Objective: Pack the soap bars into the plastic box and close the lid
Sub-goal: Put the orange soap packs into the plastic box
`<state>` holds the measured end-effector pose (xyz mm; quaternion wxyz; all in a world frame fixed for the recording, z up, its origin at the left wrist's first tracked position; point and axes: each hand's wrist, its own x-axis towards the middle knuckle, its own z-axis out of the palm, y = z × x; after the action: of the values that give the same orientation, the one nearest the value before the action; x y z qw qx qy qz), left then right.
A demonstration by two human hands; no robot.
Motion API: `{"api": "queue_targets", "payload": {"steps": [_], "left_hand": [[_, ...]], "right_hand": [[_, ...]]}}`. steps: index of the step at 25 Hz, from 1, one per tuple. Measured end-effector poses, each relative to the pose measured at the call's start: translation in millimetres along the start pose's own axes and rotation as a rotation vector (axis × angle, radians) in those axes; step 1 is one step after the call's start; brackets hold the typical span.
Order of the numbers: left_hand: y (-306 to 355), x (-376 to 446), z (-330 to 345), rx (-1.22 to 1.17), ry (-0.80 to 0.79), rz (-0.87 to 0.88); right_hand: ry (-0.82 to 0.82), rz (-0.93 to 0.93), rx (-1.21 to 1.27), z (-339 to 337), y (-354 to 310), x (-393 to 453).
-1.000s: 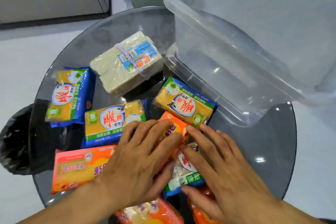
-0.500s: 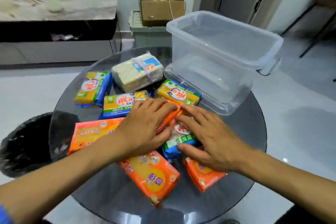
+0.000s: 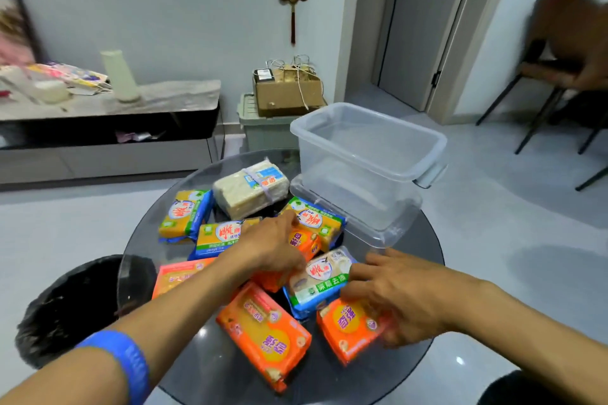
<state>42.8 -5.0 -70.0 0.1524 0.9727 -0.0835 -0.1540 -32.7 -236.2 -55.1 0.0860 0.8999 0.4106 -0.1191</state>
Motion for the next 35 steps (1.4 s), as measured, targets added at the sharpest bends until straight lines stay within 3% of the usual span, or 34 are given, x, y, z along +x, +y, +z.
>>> {"api": "queue_targets", "payload": {"steps": [4,8,12,14,17,21,23,26,28,30,35], "left_hand": [[4.0,-13.0,-9.8,-0.140,0.120,0.056],[11.3,-29.7,-47.9,-0.304,0.320,0.128],[44.7,3.6,-134.7,-0.467,0.554,0.209],[80.6,44.5,-167.1,-0.455,0.572,0.204],[131.9,114.2,-177.4,-0.279,0.432,0.113],[156.9,188.8,-129.2,-0.048,-0.061,-0.028],[156.0,212.3,-104.9,0.037,-0.213,-0.054],[153.9,228.4,-80.3,0.094,-0.317,-0.031],[154.6,234.3,-71.0,0.106,-0.373,-0.017],[153.3,234.5,-67.9,0.022,-0.442,-0.024],[152.8,224.5,-72.8,-0.091,-0.510,-0.001]], "right_hand": [[0.003,0.029,-0.037,2.9,-2.2,1.5],[0.090,0.021,0.109,-19.0,1.4,-11.1],[0.389,0.081,0.131,-95.6,63.4,-33.3],[0.452,0.176,0.048,-138.7,110.9,-29.0],[0.288,0.311,-0.111,-172.3,178.0,4.5],[-0.074,0.409,-0.155,-139.3,236.3,67.4],[-0.236,0.428,-0.142,-110.7,251.5,93.7],[-0.352,0.457,-0.056,-64.1,261.4,116.0],[-0.284,0.479,0.185,-37.8,269.0,124.8],[-0.255,0.453,0.266,-31.3,270.4,127.7],[-0.467,0.416,0.143,-62.1,238.1,109.3]]}}
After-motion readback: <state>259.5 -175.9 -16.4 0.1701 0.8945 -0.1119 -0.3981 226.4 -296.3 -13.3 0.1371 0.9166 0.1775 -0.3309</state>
